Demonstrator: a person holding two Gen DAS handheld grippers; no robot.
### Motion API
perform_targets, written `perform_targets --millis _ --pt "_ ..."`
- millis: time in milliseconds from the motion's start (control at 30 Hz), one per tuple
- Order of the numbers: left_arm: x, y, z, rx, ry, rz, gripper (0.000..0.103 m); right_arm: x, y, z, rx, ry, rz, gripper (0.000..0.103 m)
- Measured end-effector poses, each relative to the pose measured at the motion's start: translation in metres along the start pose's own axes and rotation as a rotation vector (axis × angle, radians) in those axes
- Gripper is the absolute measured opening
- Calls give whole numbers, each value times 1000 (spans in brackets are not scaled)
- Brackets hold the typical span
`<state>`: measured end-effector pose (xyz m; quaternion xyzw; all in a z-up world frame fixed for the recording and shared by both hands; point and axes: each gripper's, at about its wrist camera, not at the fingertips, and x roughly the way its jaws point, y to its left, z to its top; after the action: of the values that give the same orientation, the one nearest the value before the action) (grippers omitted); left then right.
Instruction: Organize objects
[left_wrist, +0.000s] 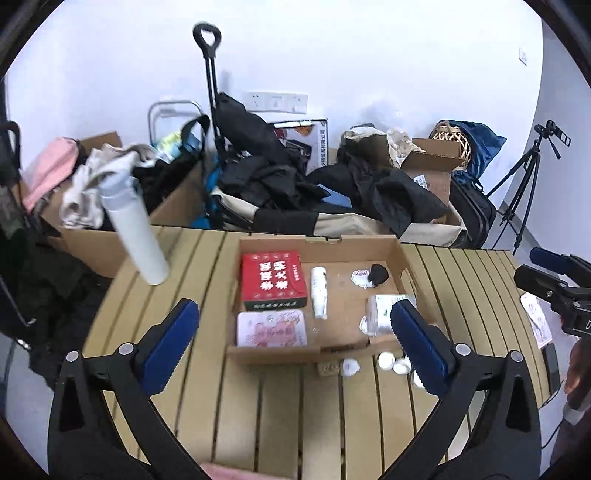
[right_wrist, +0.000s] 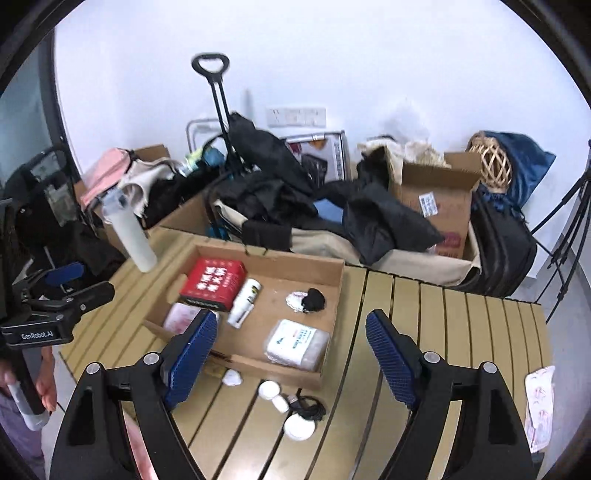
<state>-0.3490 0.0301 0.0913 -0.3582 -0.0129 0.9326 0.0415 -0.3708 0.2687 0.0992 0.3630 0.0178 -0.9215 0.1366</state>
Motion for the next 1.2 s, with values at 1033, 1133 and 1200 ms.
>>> perform_targets --millis 1033,1133,1200 --pt "-17 4 -191 -6 1 -12 103 28 60 -212 -38 61 143 78" --pt "27 9 -176 6 64 -28 103 70 71 -195 -114 51 108 78" --pt "59 9 -165 35 112 -13 103 104 77 -180 -154 63 89 70"
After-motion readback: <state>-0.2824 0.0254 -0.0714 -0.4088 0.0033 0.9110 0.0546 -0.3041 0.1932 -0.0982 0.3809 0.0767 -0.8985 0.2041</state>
